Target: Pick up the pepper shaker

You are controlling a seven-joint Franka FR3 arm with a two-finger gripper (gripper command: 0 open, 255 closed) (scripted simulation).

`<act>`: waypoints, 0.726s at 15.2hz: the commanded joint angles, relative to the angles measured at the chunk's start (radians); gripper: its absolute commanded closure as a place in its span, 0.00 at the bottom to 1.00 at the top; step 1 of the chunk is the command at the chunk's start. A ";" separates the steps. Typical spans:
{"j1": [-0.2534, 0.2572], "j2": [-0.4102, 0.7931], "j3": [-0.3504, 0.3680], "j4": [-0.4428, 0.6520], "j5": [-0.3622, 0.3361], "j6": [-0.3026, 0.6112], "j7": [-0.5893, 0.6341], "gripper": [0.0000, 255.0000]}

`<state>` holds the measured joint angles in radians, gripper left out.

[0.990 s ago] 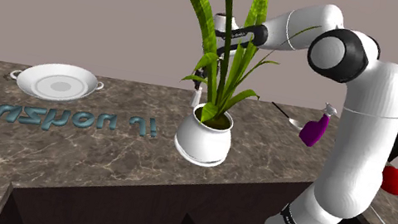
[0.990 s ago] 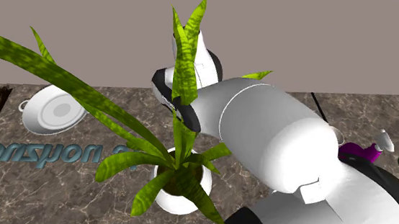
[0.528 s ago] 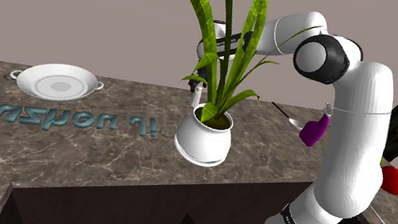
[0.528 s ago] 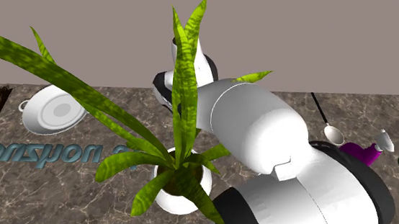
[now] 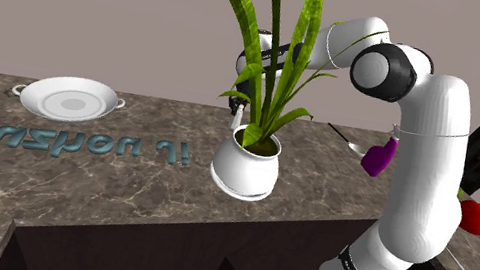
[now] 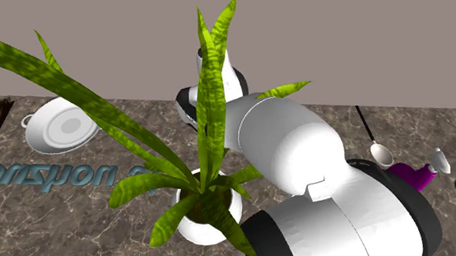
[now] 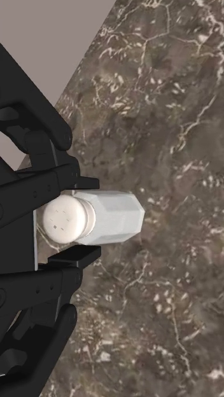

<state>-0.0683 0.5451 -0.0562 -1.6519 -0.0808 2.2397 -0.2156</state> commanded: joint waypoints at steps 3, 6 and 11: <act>0.000 0.000 0.000 0.000 0.000 0.000 0.000 1.00; 0.000 0.001 0.000 -0.002 0.000 0.002 -0.001 1.00; 0.000 -0.033 0.000 0.016 0.001 -0.049 -0.005 1.00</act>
<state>-0.0685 0.5181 -0.0562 -1.6418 -0.0800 2.2022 -0.2196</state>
